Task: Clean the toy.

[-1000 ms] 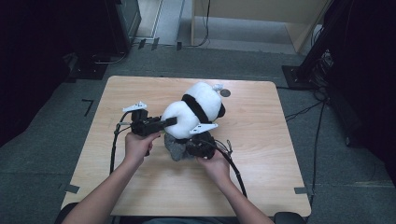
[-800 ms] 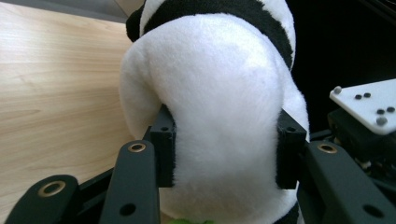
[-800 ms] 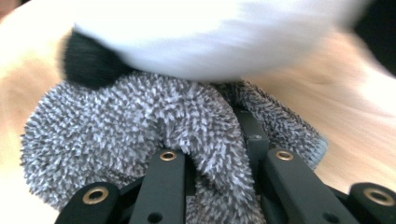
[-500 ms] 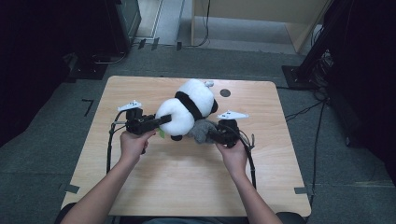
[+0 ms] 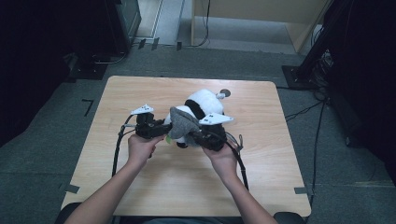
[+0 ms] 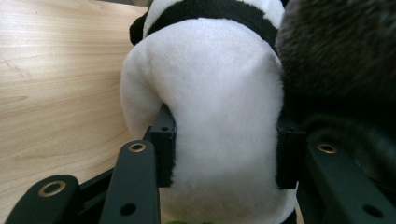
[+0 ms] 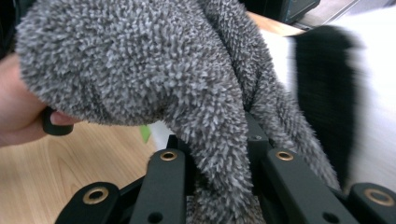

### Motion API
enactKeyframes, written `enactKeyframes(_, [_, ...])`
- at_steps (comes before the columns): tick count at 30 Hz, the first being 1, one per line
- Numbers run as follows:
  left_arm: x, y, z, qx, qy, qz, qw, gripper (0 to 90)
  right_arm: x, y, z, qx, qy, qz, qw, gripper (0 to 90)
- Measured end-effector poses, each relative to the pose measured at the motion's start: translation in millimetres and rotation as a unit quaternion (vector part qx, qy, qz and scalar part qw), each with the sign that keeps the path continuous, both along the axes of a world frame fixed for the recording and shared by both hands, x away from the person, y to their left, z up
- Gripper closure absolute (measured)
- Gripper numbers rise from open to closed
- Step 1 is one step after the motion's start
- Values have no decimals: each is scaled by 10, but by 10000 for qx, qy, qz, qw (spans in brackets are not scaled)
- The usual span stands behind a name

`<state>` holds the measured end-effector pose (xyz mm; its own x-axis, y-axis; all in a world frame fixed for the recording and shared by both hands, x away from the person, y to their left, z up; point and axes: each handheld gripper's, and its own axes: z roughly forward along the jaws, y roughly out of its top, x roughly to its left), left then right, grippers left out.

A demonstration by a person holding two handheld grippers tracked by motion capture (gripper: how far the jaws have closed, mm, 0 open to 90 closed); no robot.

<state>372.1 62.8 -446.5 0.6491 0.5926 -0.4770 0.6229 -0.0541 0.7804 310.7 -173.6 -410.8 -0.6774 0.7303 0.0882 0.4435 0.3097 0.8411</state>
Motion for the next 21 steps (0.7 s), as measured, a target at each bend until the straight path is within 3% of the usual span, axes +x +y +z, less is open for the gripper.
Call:
enactKeyframes(5, [-1,-8,-4,42,24,16,10000,560,-54,170,-89,-155,19,263,9995,768])
enactKeyframes(13, [13,5,-20,4,119,122,9999,560,-94,327,-267,-105,153,535,9984,773])
enactKeyframes(21, [31,13,-38,12,167,181,9997,559,-78,366,-420,-247,104,684,9973,778])
